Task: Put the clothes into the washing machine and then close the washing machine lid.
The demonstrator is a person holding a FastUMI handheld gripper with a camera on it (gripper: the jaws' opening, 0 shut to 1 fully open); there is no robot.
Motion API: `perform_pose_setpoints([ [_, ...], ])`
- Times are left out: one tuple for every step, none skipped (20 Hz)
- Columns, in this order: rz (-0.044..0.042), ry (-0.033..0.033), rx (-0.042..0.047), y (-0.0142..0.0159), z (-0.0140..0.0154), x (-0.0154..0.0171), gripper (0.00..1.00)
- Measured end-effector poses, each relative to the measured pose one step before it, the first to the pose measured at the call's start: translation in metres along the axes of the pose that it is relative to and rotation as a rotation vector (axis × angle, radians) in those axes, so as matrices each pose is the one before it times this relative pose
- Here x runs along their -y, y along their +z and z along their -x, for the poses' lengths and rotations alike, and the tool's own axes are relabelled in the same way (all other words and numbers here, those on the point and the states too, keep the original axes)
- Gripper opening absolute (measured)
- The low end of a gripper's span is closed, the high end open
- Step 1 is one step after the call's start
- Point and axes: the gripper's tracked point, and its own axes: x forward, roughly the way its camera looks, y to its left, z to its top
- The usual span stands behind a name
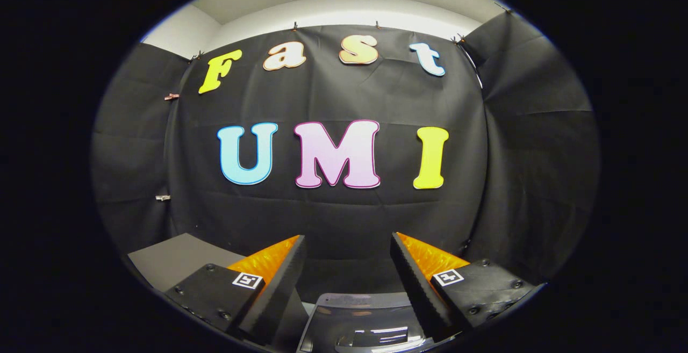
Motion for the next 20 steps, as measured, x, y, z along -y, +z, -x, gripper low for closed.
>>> perform_pose_setpoints([
  [0.00152, 0.0015, -0.00144, 0.0, -0.00018, -0.00017, 0.99],
  [0.00108, -0.00055, -0.00071, 0.00034, 0.00036, 0.00031, 0.99],
  [-0.00079, 0.0012, -0.00179, -0.00027, 0.00023, -0.00046, 0.99],
  [-0.0002, -0.00054, -0.00085, -0.00023, -0.00002, 0.00035, 0.99],
  [0.00014, -0.00058, -0.00018, 0.00012, -0.00036, -0.00004, 0.99],
  [0.00015, 0.00076, 0.00057, 0.00027, 0.00036, -0.00033, 0.99],
  [0.00231, -0.00058, -0.0003, -0.00047, -0.00023, 0.00028, 0.99],
  [0.00177, -0.00088, 0.00092, 0.00046, 0.00027, 0.00008, 0.99],
  [-0.00033, 0.00006, 0.00112, 0.00034, -0.00038, -0.00043, 0.99],
  [-0.00023, -0.00033, -0.00053, -0.00023, 0.00027, -0.00009, 0.99],
  [0.00102, -0.00144, -0.00161, -0.00029, 0.0001, 0.00072, 0.99],
  [-0.0005, -0.00095, -0.00115, -0.00042, -0.00017, -0.00001, 0.99],
  [-0.00109, 0.00058, -0.00119, 0.00051, 0.00008, -0.00065, 0.99],
  [0.00097, -0.00045, -0.00234, -0.00023, 0.00003, 0.00052, 0.99],
  [0.00136, -0.00028, -0.00082, -0.00021, -0.00013, 0.00011, 0.99],
  [0.00059, -0.00024, -0.00038, 0.00016, -0.00019, -0.00004, 0.99],
  [0.00054, -0.00051, -0.00214, -0.00028, 0.00001, -0.00007, 0.99],
  [-0.00033, -0.00086, -0.00166, -0.00035, 0.00001, 0.0003, 0.99],
  [-0.00037, -0.00003, -0.00117, 0.00057, 0.00016, -0.0003, 0.99],
  [0.001, -0.00227, 0.00223, 0.00069, 0.00004, 0.00057, 0.99],
])
